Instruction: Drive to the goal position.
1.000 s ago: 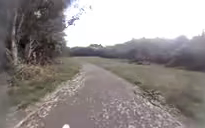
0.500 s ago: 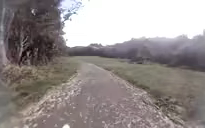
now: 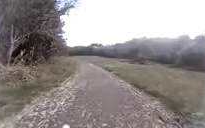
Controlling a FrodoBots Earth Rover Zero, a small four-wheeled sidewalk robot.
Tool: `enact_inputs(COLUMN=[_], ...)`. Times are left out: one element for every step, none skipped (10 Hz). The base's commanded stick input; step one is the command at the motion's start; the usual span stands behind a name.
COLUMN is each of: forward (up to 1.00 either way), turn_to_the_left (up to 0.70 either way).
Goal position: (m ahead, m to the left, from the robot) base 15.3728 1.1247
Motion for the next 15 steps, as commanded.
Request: enact_inputs(forward=[1.00,1.00,1.00,1.00,1.00,1.00,1.00,1.00,1.00,1.00,1.00,1.00,1.00,1.00,1.00], turn_to_the_left=[0.02,0.02,0.03,0.02,0.02,0.02,0.02,0.03,0.03,0.03,0.02,0.03,0.04,0.06,0.09])
